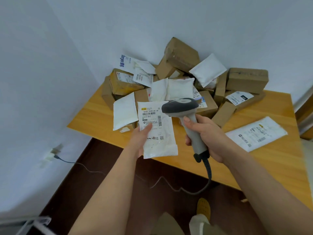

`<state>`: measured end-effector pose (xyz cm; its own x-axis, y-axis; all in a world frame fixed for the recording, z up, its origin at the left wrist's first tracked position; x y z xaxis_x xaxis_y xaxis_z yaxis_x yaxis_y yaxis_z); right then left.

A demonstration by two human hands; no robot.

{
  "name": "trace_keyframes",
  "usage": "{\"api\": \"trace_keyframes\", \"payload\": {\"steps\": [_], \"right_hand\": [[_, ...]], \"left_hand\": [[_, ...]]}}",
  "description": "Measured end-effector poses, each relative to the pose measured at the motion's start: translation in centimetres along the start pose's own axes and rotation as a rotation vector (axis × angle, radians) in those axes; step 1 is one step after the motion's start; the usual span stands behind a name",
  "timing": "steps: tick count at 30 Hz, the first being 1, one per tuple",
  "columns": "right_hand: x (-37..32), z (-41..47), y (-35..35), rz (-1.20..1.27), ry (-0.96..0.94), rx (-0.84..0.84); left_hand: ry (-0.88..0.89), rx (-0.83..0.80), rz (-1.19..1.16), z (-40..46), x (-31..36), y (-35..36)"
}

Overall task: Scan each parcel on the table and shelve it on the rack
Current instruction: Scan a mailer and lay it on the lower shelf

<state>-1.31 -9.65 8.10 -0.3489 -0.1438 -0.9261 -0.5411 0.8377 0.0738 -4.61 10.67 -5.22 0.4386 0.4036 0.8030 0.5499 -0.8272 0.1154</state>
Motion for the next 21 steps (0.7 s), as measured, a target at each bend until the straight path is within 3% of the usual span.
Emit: {"api": "trace_keyframes", "payload": {"steps": [6,21], "right_hand": [[-0.7,-1.4,0.6,0.061,0.022,0.010],[-2.3,-6.8,0.6,0.146,-0.026,0.005]], "left_hand": [[0.072,0.091,-0.024,-0.7,0.4,-0.3],[0.129,0.136,-0.060,-3.4,0.0,-0.7]]}}
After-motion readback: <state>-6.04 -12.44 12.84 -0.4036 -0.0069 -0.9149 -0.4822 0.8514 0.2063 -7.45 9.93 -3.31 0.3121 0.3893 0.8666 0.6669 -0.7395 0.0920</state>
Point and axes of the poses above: each hand's wrist, its own z-axis towards the middle knuckle, its own y-axis out of the palm, x = y × z, the point moved 6 cm from there along z, towards the middle knuckle, and after that the axes turned 1 degree about x, right-handed, at the moved point
